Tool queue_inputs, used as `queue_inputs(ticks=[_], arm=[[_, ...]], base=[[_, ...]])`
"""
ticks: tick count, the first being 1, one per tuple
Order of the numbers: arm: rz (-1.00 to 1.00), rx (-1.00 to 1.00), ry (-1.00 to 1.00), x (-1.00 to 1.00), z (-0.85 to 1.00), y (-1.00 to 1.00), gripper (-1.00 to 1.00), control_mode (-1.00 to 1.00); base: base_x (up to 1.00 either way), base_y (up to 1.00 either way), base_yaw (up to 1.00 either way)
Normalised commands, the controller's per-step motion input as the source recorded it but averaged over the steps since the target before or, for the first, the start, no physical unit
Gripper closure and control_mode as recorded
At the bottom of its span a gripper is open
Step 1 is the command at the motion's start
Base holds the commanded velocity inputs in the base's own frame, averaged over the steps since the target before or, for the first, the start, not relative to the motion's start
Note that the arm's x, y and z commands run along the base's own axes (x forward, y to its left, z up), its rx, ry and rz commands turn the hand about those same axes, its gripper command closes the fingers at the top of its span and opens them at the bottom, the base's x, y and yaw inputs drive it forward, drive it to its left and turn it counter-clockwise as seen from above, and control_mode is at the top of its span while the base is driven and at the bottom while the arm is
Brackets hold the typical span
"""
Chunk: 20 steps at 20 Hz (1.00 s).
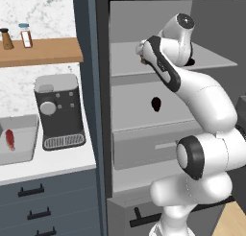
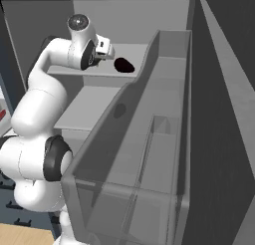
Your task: Place one avocado and one steak in each tupperware on the nearby counter, to pack two identical lunches.
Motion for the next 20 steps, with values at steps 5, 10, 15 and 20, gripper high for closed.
queue_inputs(ticks=[5,10,15,20], arm=[[-0.01,0.0,0.03,0.0,-0.32,0.0,1.0,-1.0],[0.0,0.0,0.0,0.11,-0.28,0.02,1.0,-1.0],[0.0,0.0,-0.03,-0.53,-0.17,0.01,1.0,-1.0],[0.0,0.01,-0.22,-1.0,0.0,-0.13,1.0,-1.0]], base=[[0.0,0.0,0.0],[0.0,0.0,0.0],[0.0,0.0,0.0],[0.0,0.0,0.0]])
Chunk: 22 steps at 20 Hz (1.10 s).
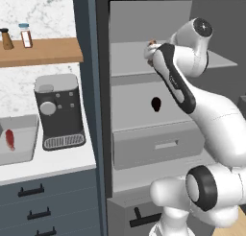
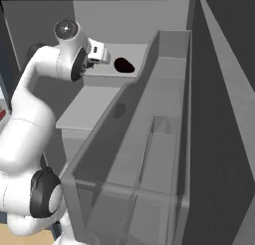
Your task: Place one avocado and one steak in each tupperware on the nearby counter, to pack two identical lunches.
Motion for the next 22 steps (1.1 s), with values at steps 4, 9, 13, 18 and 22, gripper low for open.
queue_inputs(ticks=[4,9,13,18,22], arm=[[-0.03,0.01,-0.12,-1.0,-0.09,-0.21,1.0,-1.0],[-0.08,0.0,0.0,-1.0,-0.07,-0.14,1.0,-1.0],[-0.08,0.0,0.12,-1.0,0.0,0.0,1.0,-1.0],[-0.07,0.0,0.24,-1.0,-0.21,0.0,1.0,-1.0],[0.04,0.0,0.08,-1.0,-0.52,0.04,1.0,-1.0]], base=[[0.0,0.0,0.0],[0.0,0.0,0.0],[0.0,0.0,0.0],[0.0,0.0,0.0],[0.0,0.0,0.0]])
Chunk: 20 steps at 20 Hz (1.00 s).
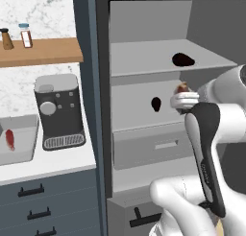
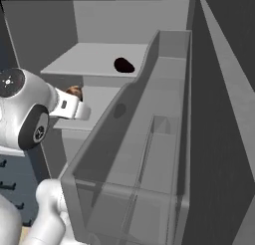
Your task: Place one avocado and one steak in each tupperware on the nearby counter, to pack two identical lunches.
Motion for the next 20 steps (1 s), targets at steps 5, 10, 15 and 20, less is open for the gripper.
queue_inputs(ticks=[5,10,15,20], arm=[[0.0,0.0,0.0,0.0,0.0,0.0,1.0,1.0],[0.0,0.0,0.0,0.0,0.0,0.0,1.0,1.0],[0.0,0.0,0.0,0.0,0.0,0.0,1.0,1.0],[0.0,0.0,0.0,0.0,0.0,0.0,1.0,1.0]], base=[[-1.0,0.39,0.2],[-0.71,0.9,0.19],[0.12,1.0,0.01],[0.48,1.0,0.01]])
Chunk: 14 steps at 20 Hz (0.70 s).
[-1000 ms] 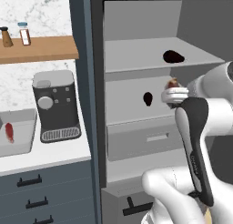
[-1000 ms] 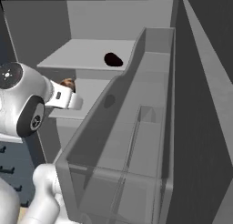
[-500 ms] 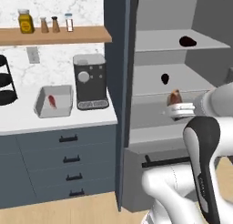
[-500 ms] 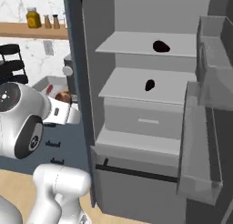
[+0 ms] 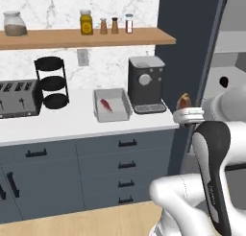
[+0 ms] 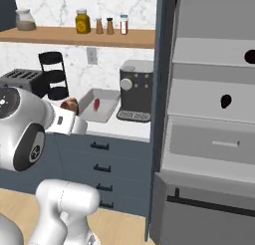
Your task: Place one avocado and one steak in each tupperware on the nearby counter, to pack two identical lunches.
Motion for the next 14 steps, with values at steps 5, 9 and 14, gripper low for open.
queue_inputs(ticks=[5,9,14], arm=[[0.0,0.0,0.0,0.0,0.0,0.0,1.0,1.0],[0.0,0.0,0.0,0.0,0.0,0.0,1.0,1.0],[0.0,0.0,0.0,0.0,0.0,0.0,1.0,1.0]], base=[[0.64,1.0,0.01],[0.46,1.0,0.0],[0.3,1.0,0.0]])
